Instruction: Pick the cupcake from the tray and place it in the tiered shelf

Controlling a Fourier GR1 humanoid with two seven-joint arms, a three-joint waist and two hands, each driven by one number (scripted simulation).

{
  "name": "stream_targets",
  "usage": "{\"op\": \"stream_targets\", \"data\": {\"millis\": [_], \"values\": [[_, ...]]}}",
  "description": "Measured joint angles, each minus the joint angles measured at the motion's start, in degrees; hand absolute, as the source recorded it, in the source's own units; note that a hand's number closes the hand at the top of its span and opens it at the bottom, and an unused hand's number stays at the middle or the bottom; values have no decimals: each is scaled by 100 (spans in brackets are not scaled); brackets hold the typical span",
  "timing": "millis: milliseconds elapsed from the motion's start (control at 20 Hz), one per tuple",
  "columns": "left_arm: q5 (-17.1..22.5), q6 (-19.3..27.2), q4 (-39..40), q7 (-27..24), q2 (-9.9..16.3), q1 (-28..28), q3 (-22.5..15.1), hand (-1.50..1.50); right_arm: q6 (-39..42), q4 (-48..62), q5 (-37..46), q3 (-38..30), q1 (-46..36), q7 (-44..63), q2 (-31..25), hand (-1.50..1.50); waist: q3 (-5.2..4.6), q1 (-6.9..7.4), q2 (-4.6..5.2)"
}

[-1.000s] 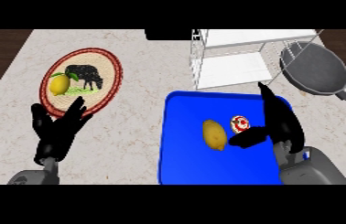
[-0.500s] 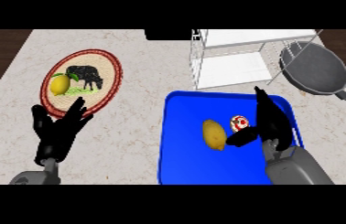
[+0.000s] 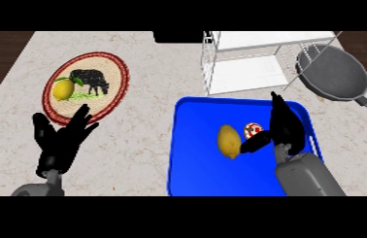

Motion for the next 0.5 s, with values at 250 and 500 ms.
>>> {"op": "stream_targets", "data": {"millis": [250, 500], "values": [[-77, -118, 53, 18, -55, -34, 138, 0, -122, 388, 279, -178, -45, -294, 308, -150, -11, -6, -15], [-219, -42, 58, 52, -155, -91, 87, 0, 504, 718, 79, -47, -118, -763, 221, 150, -39, 13, -41]]}}
